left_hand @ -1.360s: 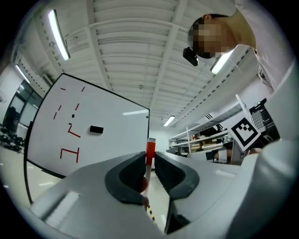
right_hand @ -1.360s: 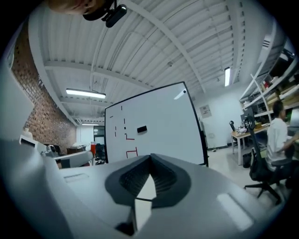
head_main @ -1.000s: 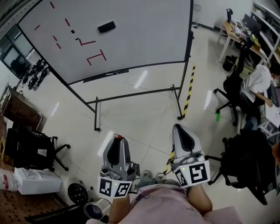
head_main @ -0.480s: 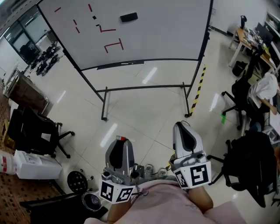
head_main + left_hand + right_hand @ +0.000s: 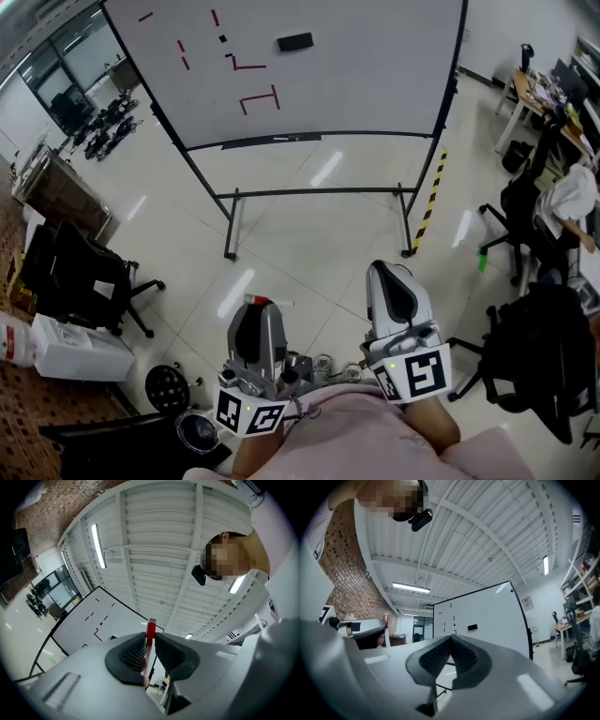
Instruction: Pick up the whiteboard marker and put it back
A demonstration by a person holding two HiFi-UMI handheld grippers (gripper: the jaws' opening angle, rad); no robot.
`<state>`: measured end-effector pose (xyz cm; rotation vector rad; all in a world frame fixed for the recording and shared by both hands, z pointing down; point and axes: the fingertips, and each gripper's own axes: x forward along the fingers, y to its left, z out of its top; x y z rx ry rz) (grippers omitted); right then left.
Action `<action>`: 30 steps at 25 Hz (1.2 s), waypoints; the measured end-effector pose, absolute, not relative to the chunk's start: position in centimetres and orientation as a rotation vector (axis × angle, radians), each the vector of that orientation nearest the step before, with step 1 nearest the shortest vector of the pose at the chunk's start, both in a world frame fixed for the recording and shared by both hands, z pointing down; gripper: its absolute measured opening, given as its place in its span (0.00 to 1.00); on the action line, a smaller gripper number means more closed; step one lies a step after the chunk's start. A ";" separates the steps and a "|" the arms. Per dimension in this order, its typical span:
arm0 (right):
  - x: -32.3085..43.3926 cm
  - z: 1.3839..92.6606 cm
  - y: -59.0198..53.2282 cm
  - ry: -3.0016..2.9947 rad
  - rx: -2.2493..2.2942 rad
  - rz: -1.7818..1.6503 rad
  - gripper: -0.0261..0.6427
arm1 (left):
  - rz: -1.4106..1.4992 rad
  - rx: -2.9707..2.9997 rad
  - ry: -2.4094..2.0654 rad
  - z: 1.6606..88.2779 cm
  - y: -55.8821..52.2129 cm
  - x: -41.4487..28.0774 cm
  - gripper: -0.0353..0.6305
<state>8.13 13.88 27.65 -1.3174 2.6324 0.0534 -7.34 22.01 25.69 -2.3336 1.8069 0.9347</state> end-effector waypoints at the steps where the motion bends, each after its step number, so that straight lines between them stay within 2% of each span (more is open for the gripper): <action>1: 7.9 27.7 14.0 2.636 -1.312 0.055 0.04 | 0.933 -2.331 1.808 25.7 22.2 -7.4 0.15; 30: 8.1 28.5 14.9 2.663 -1.305 0.075 0.04 | 0.957 -2.344 1.826 26.6 22.4 -6.8 0.15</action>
